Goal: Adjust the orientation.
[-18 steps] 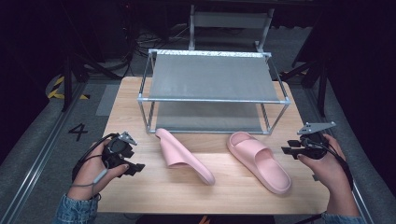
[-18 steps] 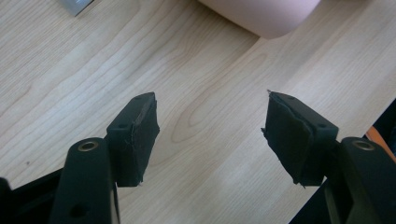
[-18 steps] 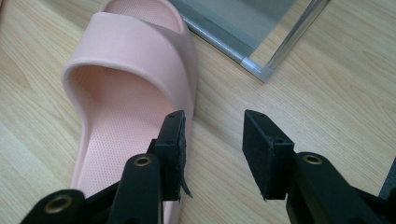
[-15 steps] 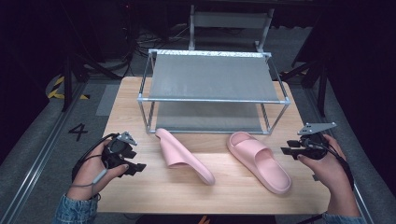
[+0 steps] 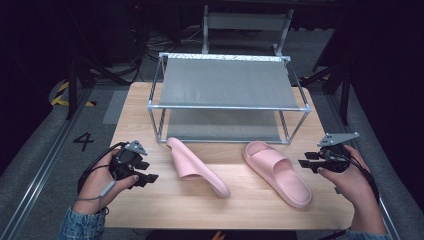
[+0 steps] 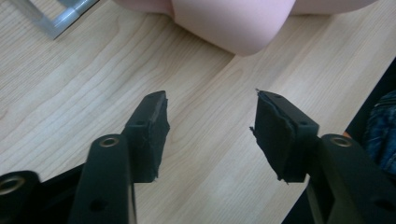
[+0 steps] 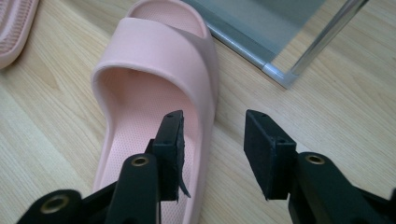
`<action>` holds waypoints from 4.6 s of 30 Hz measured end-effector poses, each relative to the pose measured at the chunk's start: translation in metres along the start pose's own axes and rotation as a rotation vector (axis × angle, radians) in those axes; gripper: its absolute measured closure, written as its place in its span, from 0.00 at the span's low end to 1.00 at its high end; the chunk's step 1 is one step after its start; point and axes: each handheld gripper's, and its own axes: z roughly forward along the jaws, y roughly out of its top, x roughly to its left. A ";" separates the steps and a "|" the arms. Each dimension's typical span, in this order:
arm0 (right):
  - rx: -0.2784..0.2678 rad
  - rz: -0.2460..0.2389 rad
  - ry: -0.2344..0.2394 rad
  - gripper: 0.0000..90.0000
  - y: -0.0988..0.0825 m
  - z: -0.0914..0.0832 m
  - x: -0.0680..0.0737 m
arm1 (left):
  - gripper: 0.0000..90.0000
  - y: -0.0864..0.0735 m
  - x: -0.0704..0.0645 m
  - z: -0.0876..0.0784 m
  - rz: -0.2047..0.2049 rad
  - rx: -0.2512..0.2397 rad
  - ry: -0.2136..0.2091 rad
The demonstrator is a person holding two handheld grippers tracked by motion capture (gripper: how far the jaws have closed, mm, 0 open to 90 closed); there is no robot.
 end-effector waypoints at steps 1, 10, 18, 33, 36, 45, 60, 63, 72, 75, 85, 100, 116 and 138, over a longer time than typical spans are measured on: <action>-0.002 -0.001 0.004 0.65 -0.001 0.001 0.000 | 0.53 0.001 -0.001 0.000 0.007 -0.003 -0.010; -0.001 0.017 0.011 0.64 -0.008 -0.001 -0.001 | 0.64 0.015 -0.008 0.006 0.037 -0.019 -0.037; 0.017 0.024 -0.006 0.64 -0.018 -0.004 0.000 | 0.76 0.035 -0.017 0.019 0.059 -0.038 -0.039; 0.038 0.044 -0.017 0.63 -0.033 -0.007 -0.001 | 0.90 0.057 -0.027 0.042 0.109 -0.090 -0.090; 0.046 0.048 -0.017 0.63 -0.036 -0.007 -0.001 | 0.94 0.061 -0.028 0.047 0.126 -0.099 -0.102; 0.050 0.060 -0.024 0.62 -0.043 -0.009 -0.001 | 0.98 0.069 -0.029 0.060 0.125 -0.110 -0.110; 0.056 0.083 -0.040 0.60 -0.056 -0.017 0.000 | 0.96 0.082 -0.026 0.069 0.125 -0.144 -0.122; 0.055 0.085 -0.042 0.60 -0.059 -0.018 0.001 | 0.95 0.086 -0.027 0.070 0.120 -0.154 -0.122; 0.054 0.105 -0.067 0.60 -0.072 -0.028 0.003 | 0.89 0.101 -0.032 0.079 0.140 -0.214 -0.091; 0.050 0.106 -0.073 0.60 -0.075 -0.031 0.004 | 0.87 0.105 -0.032 0.082 0.144 -0.221 -0.089; 0.027 0.112 -0.108 0.60 -0.083 -0.037 0.003 | 0.58 0.113 -0.039 0.086 0.173 -0.348 -0.043; 0.027 0.090 -0.094 0.60 -0.079 -0.032 0.007 | 0.67 0.114 -0.057 0.111 0.214 -0.225 -0.095; 0.029 0.083 -0.090 0.61 -0.079 -0.030 0.008 | 0.70 0.111 -0.057 0.142 0.187 -0.182 -0.027; 0.016 0.014 -0.031 0.60 -0.040 -0.002 0.007 | 0.71 0.058 -0.016 0.095 -0.003 -0.157 0.070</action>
